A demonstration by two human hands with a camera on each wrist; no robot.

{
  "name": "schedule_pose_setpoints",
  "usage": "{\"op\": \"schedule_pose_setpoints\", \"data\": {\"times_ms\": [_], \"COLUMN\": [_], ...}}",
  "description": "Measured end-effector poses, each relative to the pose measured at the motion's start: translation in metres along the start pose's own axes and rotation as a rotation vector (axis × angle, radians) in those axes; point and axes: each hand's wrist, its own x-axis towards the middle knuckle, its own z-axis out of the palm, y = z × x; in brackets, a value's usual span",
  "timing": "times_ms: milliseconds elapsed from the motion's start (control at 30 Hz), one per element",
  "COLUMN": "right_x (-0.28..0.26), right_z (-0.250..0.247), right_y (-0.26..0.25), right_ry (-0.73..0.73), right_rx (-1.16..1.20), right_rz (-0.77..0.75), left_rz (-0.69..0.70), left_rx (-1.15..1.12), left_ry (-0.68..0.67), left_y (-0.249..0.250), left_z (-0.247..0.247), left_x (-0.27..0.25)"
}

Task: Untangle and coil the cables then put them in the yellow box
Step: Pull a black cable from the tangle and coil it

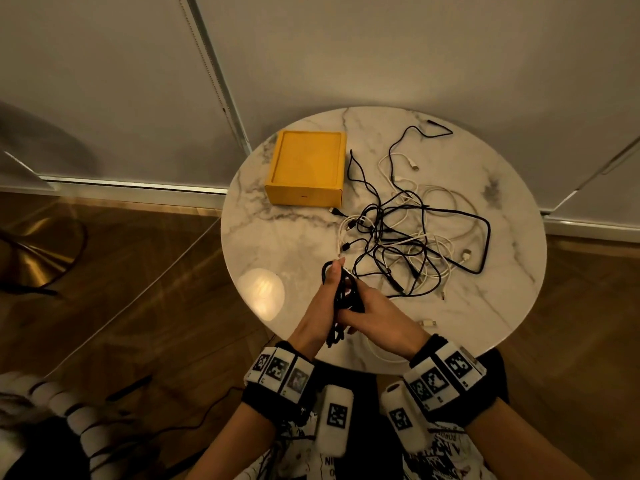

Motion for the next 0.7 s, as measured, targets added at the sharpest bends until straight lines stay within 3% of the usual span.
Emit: {"op": "schedule_pose_setpoints", "data": {"times_ms": [133, 200, 300, 500, 600, 700], "right_x": [0.000, 0.002, 0.009, 0.021, 0.024, 0.024], "right_z": [-0.003, -0.007, -0.004, 0.022, 0.029, 0.030], "right_y": [0.004, 0.006, 0.005, -0.011, -0.005, 0.005], "right_ry": [0.141, 0.182, 0.112, -0.009, -0.055, -0.039], "right_rx": [-0.034, 0.096, 0.178, 0.199, 0.252, 0.466], "right_rz": [-0.062, -0.026, 0.082, 0.111, 0.195, 0.304], "left_rz": [-0.106, -0.069, 0.068, 0.248, 0.304, 0.304], "left_rx": [0.058, 0.084, 0.099, 0.242, 0.317, 0.359], "left_ry": [-0.052, -0.060, -0.066, 0.192, 0.277, 0.389], "left_y": [0.006, 0.008, 0.014, 0.002, -0.003, -0.009], "left_z": [-0.008, -0.019, -0.023, -0.014, -0.022, -0.035], "left_x": [-0.001, 0.002, 0.004, 0.015, 0.020, 0.028]}}
